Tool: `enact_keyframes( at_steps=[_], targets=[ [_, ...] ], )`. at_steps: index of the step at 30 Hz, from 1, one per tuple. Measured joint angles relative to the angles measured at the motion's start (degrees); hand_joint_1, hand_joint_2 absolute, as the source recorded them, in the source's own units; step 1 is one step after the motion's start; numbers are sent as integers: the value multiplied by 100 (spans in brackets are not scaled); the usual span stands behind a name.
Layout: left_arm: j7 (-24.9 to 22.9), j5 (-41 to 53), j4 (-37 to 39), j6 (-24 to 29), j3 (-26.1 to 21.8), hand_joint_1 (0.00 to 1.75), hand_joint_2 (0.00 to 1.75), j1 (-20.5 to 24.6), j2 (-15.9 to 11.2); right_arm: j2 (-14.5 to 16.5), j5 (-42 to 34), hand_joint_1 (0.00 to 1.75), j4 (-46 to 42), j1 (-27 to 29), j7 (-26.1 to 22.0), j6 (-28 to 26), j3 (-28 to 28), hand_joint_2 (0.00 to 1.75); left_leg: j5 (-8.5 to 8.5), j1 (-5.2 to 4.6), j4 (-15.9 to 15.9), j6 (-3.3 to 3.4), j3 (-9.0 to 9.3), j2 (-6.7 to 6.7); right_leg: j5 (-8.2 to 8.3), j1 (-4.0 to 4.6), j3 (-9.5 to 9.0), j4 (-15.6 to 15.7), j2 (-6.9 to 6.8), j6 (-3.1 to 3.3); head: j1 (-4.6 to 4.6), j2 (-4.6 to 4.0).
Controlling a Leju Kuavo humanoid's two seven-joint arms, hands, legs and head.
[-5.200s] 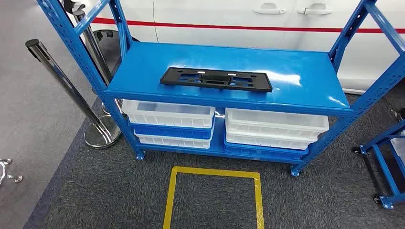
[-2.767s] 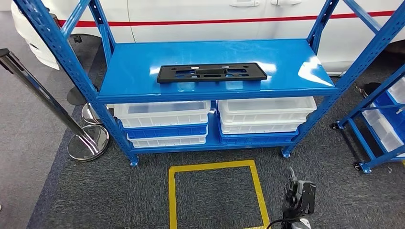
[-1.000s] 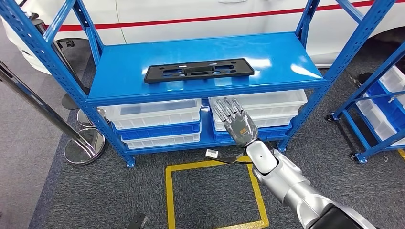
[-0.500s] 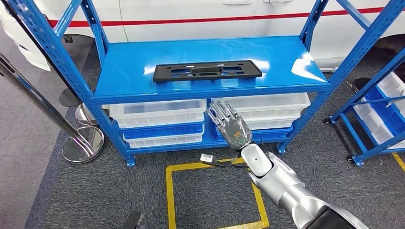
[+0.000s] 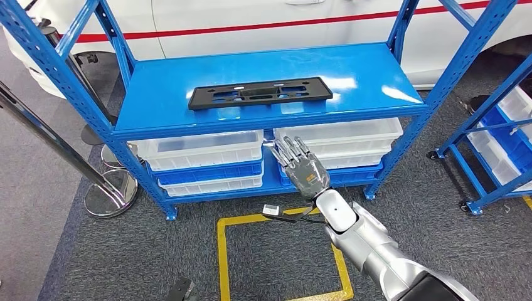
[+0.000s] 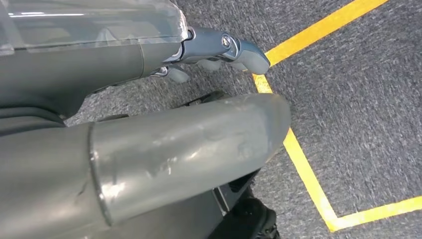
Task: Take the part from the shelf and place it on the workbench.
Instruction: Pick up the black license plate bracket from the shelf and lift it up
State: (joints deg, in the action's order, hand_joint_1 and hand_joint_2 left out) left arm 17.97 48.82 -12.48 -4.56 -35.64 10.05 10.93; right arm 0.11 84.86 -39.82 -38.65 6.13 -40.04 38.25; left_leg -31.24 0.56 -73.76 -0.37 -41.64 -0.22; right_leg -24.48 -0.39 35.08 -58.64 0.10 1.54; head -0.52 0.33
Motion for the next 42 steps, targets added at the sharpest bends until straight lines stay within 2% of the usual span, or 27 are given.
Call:
enact_keyframes(
  at_steps=[1, 3, 5, 9, 11, 13, 14, 15, 16, 17, 19, 20, 21, 23, 25, 26, 28, 29, 30, 31, 33, 34, 35, 36, 39, 40, 42],
  targets=[
    [0, 1, 0, 1, 4, 0, 0, -1, -8, 25, -68, 0, 22, 15, -51, 0, -60, 175, 171, 1, 240, 11, 115, 0, -6, 3, -1, -12, 5, -3, -1, 0],
    [0, 1, 0, 1, 15, 0, 0, 6, -27, 65, -135, 0, 52, 23, -92, 0, -157, 175, 520, -10, 1003, 58, 489, -1, -25, 16, 0, -37, 17, -25, -1, 0],
    [0, 1, 0, 1, 28, 0, 0, 14, -41, 84, -154, 0, 75, 27, -111, 0, -215, 175, 630, -31, 1452, 105, 704, -3, -35, 32, 12, -52, 22, -70, 1, 0],
    [4, 1, 0, 2, 41, 0, 0, 5, -51, 105, -319, 0, 116, 41, -213, -2, -328, 175, 638, -19, 1567, 208, 757, -7, -94, 19, 37, -119, 20, -199, 2, 0],
    [10, 1, 0, 1, 45, 0, 0, 7, -50, 107, -415, 0, 143, 48, -266, -2, -409, 175, 648, 3, 1607, 261, 786, 0, -339, 1, 262, -578, 17, -254, 2, 0],
    [15, 1, 0, 1, 45, 0, 0, 4, -50, 107, -467, 0, 185, 85, -314, -1, -471, 175, 633, 3, 1607, 286, 791, 1, -632, -20, 664, -1313, 16, -295, 2, 0],
    [18, 1, 0, 1, 46, 0, 0, 0, -50, 108, -494, 0, 212, 116, -345, 0, -494, 175, 623, 4, 1603, 287, 796, 0, -675, -35, 814, -1558, 13, -310, 2, 0],
    [21, 0, 0, 1, 47, 0, 0, -4, -50, 110, -527, 0, 237, 146, -379, 0, -518, 175, 609, 7, 1596, 282, 805, -4, -607, -50, 866, -1599, 10, -322, 2, 0],
    [24, -1, 0, 1, 49, 0, 0, -7, -50, 115, -572, 0, 259, 168, -415, -1, -548, 175, 589, 11, 1584, 269, 822, -8, -435, -66, 800, -1414, 4, -328, 2, 0],
    [29, -1, 0, 1, 53, 0, 0, -8, -49, 123, -619, 0, 275, 178, -442, -1, -583, 175, 561, 16, 1568, 251, 845, -11, -206, -80, 638, -1053, -4, -328, 3, 0],
    [39, -2, 0, 1, 66, 0, 0, -5, -49, 142, -684, 0, 298, 176, -476, -2, -656, 175, 496, 4, 1532, 188, 876, -15, 72, -75, 302, -355, -15, -307, 1, 0],
    [45, -2, 0, 1, 72, 0, 0, 0, -50, 152, -700, 0, 305, 179, -483, -2, -689, 175, 471, -4, 1525, 155, 883, -14, 102, -62, 214, -167, -15, -285, 1, 0],
    [50, -2, 0, 1, 77, 0, 0, 4, -50, 160, -715, 0, 310, 186, -490, -2, -719, 175, 456, -12, 1530, 121, 886, -12, 65, -46, 189, -112, -9, -256, -1, 0],
    [56, -2, 0, 0, 84, 0, 0, 9, -50, 172, -744, 0, 313, 201, -509, -3, -785, 175, 427, -1, 1543, 53, 909, -5, 47, -42, 163, -77, 6, -179, -1, 0],
    [60, -2, 0, -3, 90, 0, 0, 9, -50, 186, -760, 0, 308, 200, -519, -3, -857, 175, 306, 13, 1340, -2, 843, 3, 20, -51, 91, -40, 10, -91, -1, 0],
    [62, -2, 0, -4, 95, 0, 0, 8, -50, 197, -762, 0, 304, 200, -519, -3, -883, 175, 183, 18, 1065, -15, 711, 5, -2, -50, 50, -27, 7, -54, -3, 0],
    [65, -2, 0, -8, 107, 0, 0, 0, -50, 208, -764, 0, 304, 212, -520, -2, -920, 175, -91, 17, 301, -25, 286, 5, -67, -22, -8, -27, 3, -1, -4, 0],
    [66, -1, 0, -9, 113, 0, 0, -10, -50, 210, -764, 0, 304, 228, -523, -2, -932, 175, -137, 17, 12, -24, 92, 5, -103, -4, -40, -29, 5, 11, -3, 0],
    [66, -1, 0, -10, 119, 0, 0, -21, -50, 211, -764, 0, 305, 245, -525, -2, -944, 175, -74, 15, -90, -15, -16, 5, -139, 12, -78, -31, 11, 17, -3, 0],
    [67, 1, 0, -11, 123, 0, 0, -29, -50, 213, -764, 0, 305, 260, -527, -2, -958, 175, 101, 10, 25, 7, -16, 5, -176, 28, -128, -33, 18, 18, -3, 0],
    [70, 7, 0, -10, 127, 0, 0, -36, -53, 218, -764, 0, 302, 271, -528, -3, -979, 175, 578, -16, 727, 93, 244, 5, -257, 47, -246, -30, 28, 8, 0, 0],
    [73, 11, 0, -9, 128, 0, 0, -33, -55, 221, -767, 0, 299, 271, -530, -3, -989, 175, 720, -38, 1083, 142, 406, 6, -296, 56, -289, -30, 32, -11, 2, 0],
    [76, 17, 0, -8, 129, 0, 0, -27, -57, 225, -772, 0, 297, 272, -532, -4, -999, 175, 776, -62, 1330, 181, 522, 7, -325, 55, -314, -21, 32, -37, 3, 0],
    [80, 26, 0, -7, 131, 0, 0, -24, -58, 229, -782, 0, 292, 277, -538, -4, -1010, 175, 755, -84, 1464, 214, 587, 8, -334, 50, -328, -29, 31, -72, 4, 0],
    [91, 42, 0, -1, 134, 0, 0, -31, -55, 234, -831, 0, 214, 305, -596, -7, -1057, 175, 690, -79, 1619, 292, 738, -3, -311, 38, -326, -155, 25, -170, 6, 0],
    [95, 43, 0, 3, 135, 0, 0, -30, -54, 234, -844, 0, 169, 310, -622, -8, -1083, 175, 673, -65, 1654, 324, 812, -4, -330, 31, -256, -311, 24, -196, 8, 0],
    [99, 47, 0, 11, 137, 0, 0, -19, -52, 234, -853, 0, 96, 325, -652, -8, -1141, 175, 613, -48, 1690, 365, 936, -2, -475, 3, 81, -886, 23, -247, 14, 0]
  ],
)
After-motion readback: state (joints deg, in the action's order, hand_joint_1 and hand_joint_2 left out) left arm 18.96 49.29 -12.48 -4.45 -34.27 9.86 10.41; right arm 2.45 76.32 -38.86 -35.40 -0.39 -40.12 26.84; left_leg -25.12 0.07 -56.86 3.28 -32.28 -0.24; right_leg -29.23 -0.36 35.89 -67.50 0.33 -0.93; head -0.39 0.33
